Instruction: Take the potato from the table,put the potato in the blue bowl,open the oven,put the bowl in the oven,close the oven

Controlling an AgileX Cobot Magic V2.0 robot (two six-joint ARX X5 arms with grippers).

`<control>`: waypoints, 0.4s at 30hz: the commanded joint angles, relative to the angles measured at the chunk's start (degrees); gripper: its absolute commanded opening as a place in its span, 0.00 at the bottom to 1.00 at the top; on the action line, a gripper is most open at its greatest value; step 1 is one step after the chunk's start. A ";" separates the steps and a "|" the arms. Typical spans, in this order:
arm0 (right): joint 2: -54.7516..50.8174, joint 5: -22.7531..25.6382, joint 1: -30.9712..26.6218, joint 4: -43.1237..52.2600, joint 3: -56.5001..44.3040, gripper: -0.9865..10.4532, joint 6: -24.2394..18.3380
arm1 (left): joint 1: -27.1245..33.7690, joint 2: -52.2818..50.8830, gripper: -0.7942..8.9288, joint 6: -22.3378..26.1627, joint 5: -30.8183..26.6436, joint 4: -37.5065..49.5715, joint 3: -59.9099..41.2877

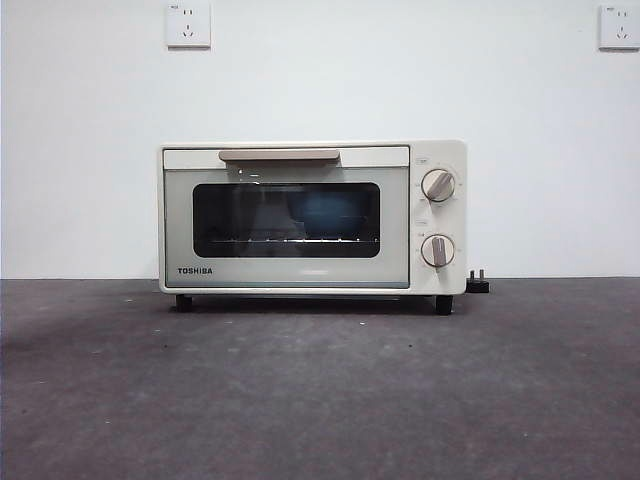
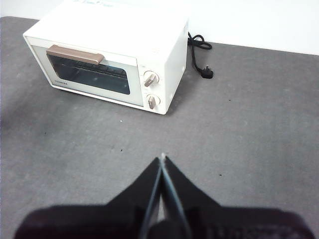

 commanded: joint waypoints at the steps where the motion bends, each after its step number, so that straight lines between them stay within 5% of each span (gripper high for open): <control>1: -0.11 0.24 0.00 -1.05 -0.48 0.09 0.63 | 0.46 0.31 0.08 0.98 -1.11 -0.35 -0.07; 3: -0.11 0.24 0.02 -1.05 -0.48 0.09 0.66 | 0.85 0.17 0.08 1.31 -1.62 -0.31 -0.07; 6: -0.11 0.26 0.02 -1.03 -0.48 0.09 0.66 | 0.85 -1.03 0.08 10.27 -8.37 -0.52 -0.35; 12: -0.11 0.26 0.02 -1.05 -0.48 0.09 0.63 | 0.96 -8.02 0.08 16.41 -32.54 4.55 -11.30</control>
